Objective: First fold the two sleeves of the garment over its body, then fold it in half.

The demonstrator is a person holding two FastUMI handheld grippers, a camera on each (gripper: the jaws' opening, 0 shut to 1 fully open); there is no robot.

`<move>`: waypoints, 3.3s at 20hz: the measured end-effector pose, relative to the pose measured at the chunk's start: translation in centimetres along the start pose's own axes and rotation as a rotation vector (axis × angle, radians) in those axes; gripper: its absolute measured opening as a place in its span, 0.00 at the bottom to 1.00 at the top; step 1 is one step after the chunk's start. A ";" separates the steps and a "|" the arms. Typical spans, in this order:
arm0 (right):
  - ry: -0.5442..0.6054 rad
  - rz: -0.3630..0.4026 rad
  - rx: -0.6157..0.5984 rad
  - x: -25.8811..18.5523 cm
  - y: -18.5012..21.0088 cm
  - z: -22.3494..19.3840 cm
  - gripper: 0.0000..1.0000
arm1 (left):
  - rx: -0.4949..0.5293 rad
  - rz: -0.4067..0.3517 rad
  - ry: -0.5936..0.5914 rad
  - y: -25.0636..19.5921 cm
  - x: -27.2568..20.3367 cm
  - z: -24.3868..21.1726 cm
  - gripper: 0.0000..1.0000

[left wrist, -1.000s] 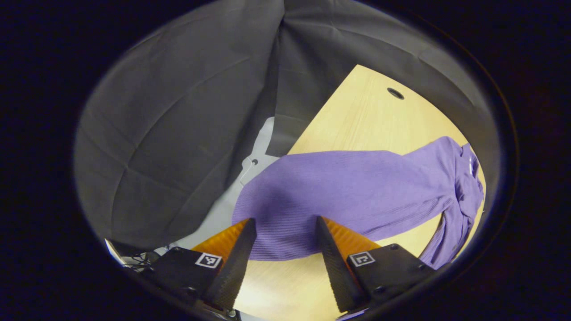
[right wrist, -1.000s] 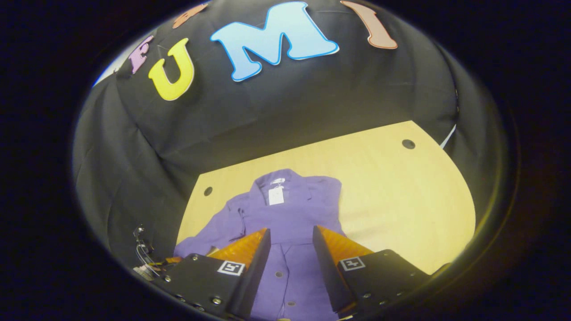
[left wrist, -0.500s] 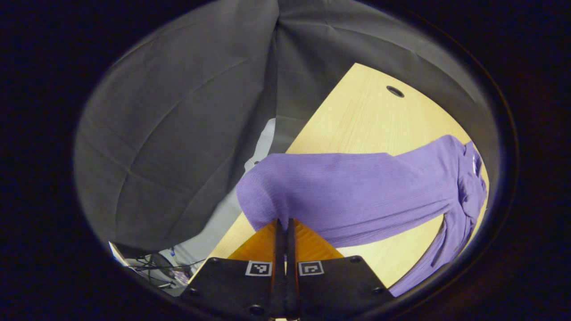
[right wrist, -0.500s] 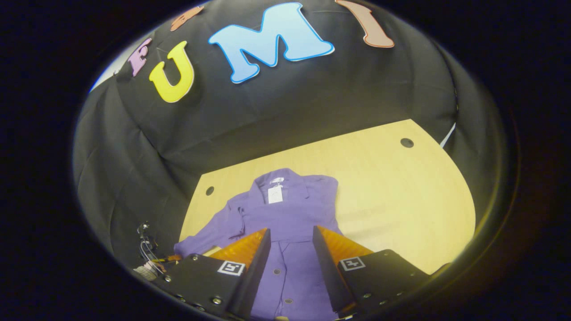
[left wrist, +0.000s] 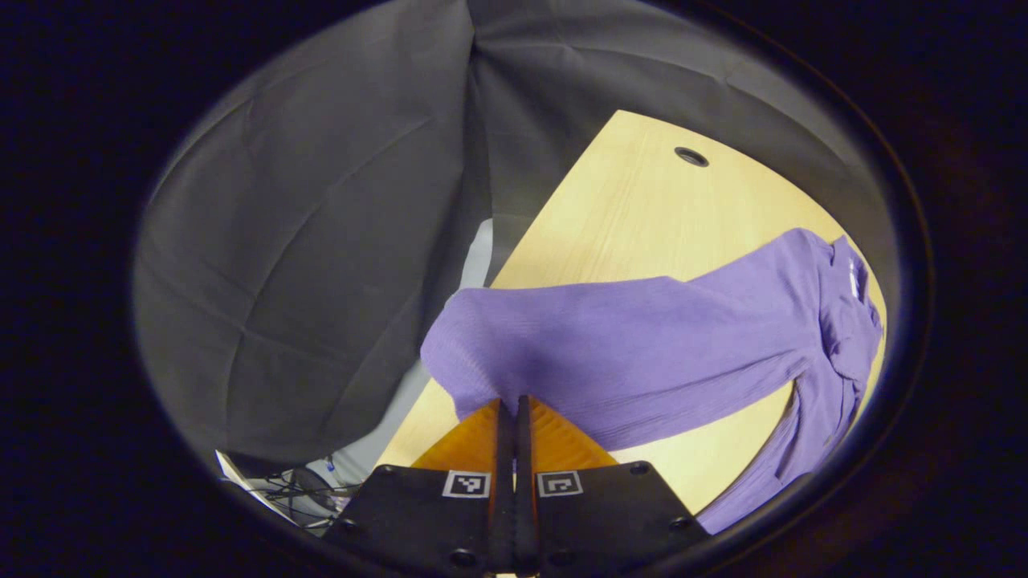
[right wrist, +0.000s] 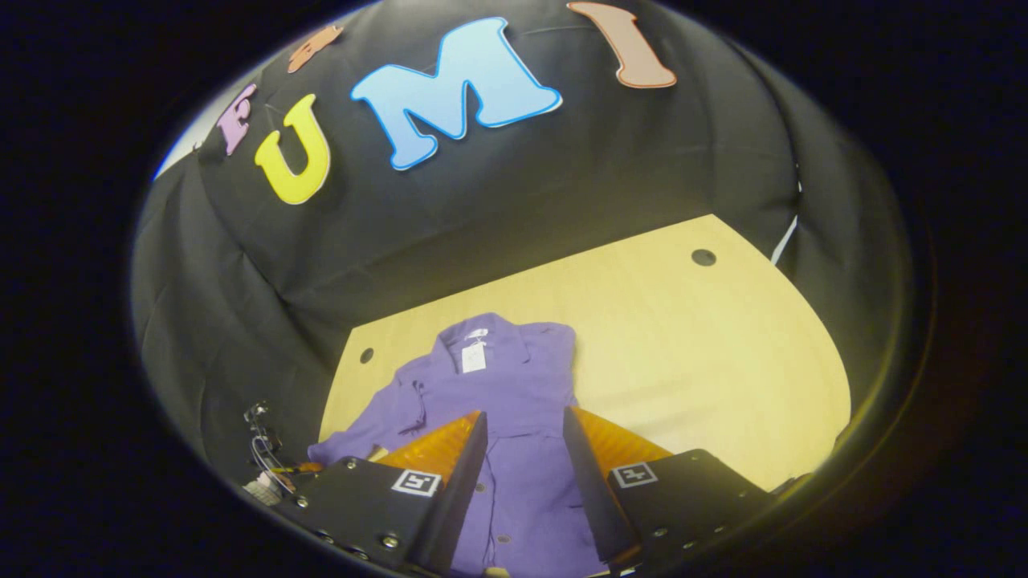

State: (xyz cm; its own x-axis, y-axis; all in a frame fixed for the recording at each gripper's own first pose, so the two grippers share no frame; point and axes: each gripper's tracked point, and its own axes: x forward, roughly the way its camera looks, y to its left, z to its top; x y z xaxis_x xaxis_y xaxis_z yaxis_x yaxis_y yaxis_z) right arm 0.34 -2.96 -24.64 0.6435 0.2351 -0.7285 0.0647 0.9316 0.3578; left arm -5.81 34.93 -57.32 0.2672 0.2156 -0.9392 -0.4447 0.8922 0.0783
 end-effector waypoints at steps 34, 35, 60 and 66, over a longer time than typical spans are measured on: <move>-0.180 -0.341 0.476 -15.0 -20.1 -6.8 0.63 | 0.638 -0.697 -0.255 -60.5 -24.6 2.3 0.07; -0.183 -0.350 0.482 -15.4 -20.3 -7.0 0.63 | 0.655 -0.705 -0.240 -61.7 -24.3 1.3 0.07; 0.103 -0.125 0.238 -5.8 -12.7 -9.1 0.62 | 0.457 -0.507 -0.130 -38.8 -18.7 -1.0 0.94; 0.316 -0.121 0.079 -3.5 -11.3 -14.1 0.63 | 0.344 -0.401 0.022 -25.8 -16.7 -8.5 0.97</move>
State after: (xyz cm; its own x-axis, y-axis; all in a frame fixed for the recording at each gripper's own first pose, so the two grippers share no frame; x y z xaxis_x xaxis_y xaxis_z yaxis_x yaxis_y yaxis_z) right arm -13.41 -10.37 -34.34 0.3608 0.2102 -0.9087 0.1931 0.9363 0.2932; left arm -6.10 4.90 -46.47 0.3388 -0.1745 -0.9245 -0.0038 0.9824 -0.1868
